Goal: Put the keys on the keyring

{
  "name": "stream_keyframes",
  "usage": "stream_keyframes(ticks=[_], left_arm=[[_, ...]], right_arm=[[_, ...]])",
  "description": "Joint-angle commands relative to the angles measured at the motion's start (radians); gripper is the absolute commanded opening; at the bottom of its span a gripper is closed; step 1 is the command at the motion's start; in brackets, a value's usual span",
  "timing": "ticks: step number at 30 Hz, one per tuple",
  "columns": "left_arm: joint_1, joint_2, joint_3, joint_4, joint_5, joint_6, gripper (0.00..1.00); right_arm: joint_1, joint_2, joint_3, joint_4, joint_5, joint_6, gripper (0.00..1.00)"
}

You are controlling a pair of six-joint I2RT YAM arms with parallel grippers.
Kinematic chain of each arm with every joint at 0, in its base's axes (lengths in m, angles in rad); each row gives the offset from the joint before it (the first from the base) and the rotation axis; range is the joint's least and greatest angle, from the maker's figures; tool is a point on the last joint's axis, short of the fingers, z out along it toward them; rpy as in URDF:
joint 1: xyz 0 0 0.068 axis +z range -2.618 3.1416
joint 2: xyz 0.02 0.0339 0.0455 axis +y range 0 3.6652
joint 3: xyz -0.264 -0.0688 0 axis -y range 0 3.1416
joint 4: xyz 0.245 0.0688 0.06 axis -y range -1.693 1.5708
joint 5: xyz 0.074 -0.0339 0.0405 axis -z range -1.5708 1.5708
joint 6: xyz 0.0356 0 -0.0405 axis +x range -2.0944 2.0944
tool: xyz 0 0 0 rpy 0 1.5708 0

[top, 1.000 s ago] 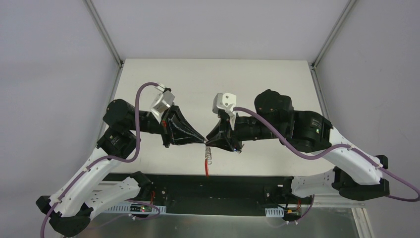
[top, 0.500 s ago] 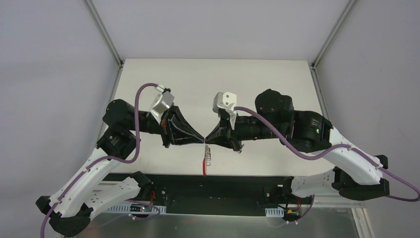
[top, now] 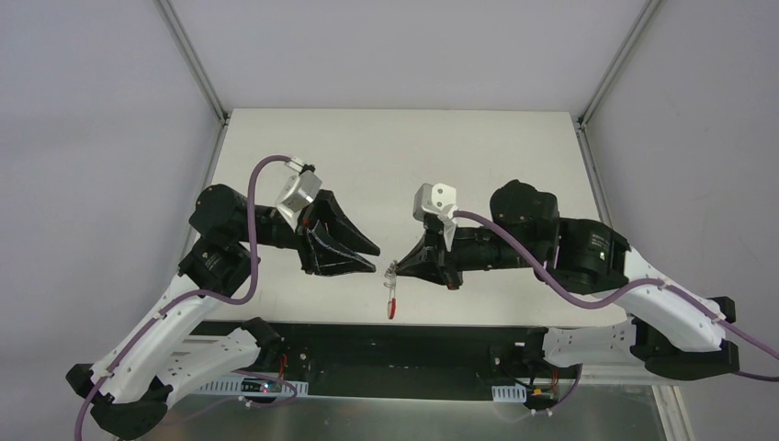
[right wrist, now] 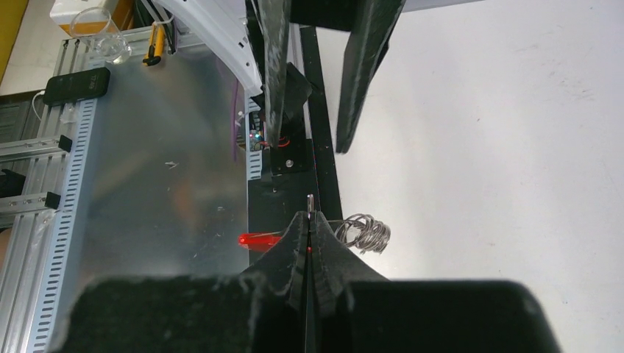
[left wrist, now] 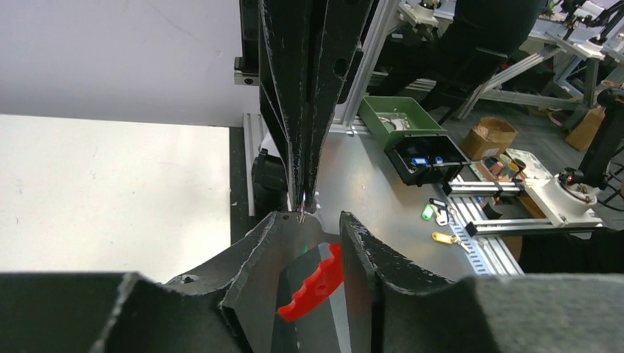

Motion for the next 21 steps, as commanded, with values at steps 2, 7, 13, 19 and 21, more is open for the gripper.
stream_keyframes(ticks=[2, 7, 13, 19, 21], left_arm=[[-0.003, 0.011, 0.032, 0.025, -0.016, 0.023, 0.37], [-0.002, 0.063, 0.03, -0.048, -0.085, 0.061, 0.41], [-0.003, 0.177, -0.017, -0.132, -0.198, 0.128, 0.48], [-0.01, 0.368, -0.057, -0.143, -0.262, 0.153, 0.52], [-0.023, 0.435, -0.052, -0.145, -0.276, 0.158, 0.52]], right_arm=[[-0.003, -0.105, -0.054, 0.05, 0.019, 0.024, 0.0], [-0.004, -0.186, -0.126, 0.038, 0.077, 0.056, 0.0], [-0.003, -0.261, -0.19, -0.011, 0.21, 0.128, 0.0], [-0.003, -0.32, -0.231, -0.098, 0.324, 0.217, 0.0], [-0.003, -0.344, -0.24, -0.108, 0.358, 0.235, 0.0]])
